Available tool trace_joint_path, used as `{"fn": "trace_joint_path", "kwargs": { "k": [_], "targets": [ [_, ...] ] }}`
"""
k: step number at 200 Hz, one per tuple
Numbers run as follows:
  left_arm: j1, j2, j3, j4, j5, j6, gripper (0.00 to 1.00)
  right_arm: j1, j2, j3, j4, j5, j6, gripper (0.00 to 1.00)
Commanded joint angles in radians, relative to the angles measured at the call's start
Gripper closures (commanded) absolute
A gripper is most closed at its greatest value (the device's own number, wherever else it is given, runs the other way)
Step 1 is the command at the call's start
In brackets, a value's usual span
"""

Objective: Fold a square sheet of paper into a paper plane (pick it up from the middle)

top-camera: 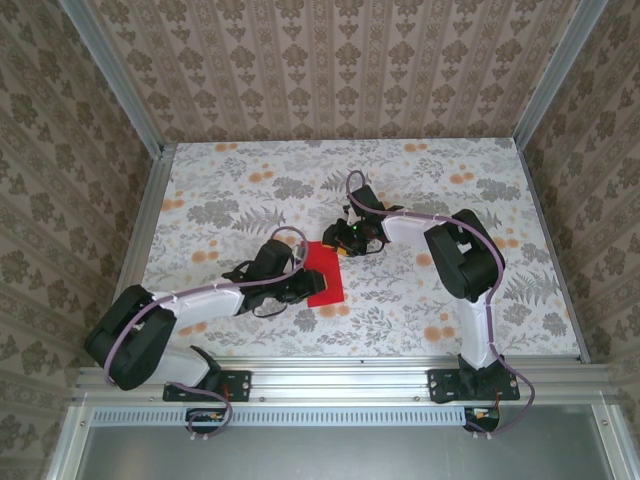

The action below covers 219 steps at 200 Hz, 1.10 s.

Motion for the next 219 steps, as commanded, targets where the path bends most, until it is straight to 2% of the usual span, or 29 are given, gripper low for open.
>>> {"fn": "trace_joint_path", "kwargs": {
  "k": [1,34,56,87,125,171,219],
  "targets": [
    [-0.004,-0.007,0.017,-0.070,-0.064,0.010,0.72,-0.004,-0.012,-0.013,-0.040,-0.003,-0.004,0.59],
    [0.003,0.026,0.053,-0.179,-0.143,-0.004,0.94,-0.005,-0.048,-0.018,-0.017,-0.039,-0.018,0.58],
    [0.015,0.052,0.089,-0.271,-0.163,0.017,1.00,-0.005,-0.109,-0.036,-0.028,-0.061,-0.078,0.58],
    [0.023,0.094,0.150,-0.368,-0.166,0.072,1.00,-0.003,-0.194,-0.080,-0.056,-0.060,-0.147,0.59],
    [0.032,0.119,0.238,-0.468,-0.155,0.161,1.00,0.015,-0.233,-0.136,-0.088,-0.036,-0.190,0.69],
    [0.016,0.127,0.271,-0.429,-0.081,0.187,1.00,0.027,-0.221,-0.180,-0.105,-0.028,-0.179,0.76],
    [-0.006,0.169,0.303,-0.466,-0.103,0.210,1.00,0.028,-0.203,-0.213,-0.121,-0.022,-0.178,0.79]
  ]
}}
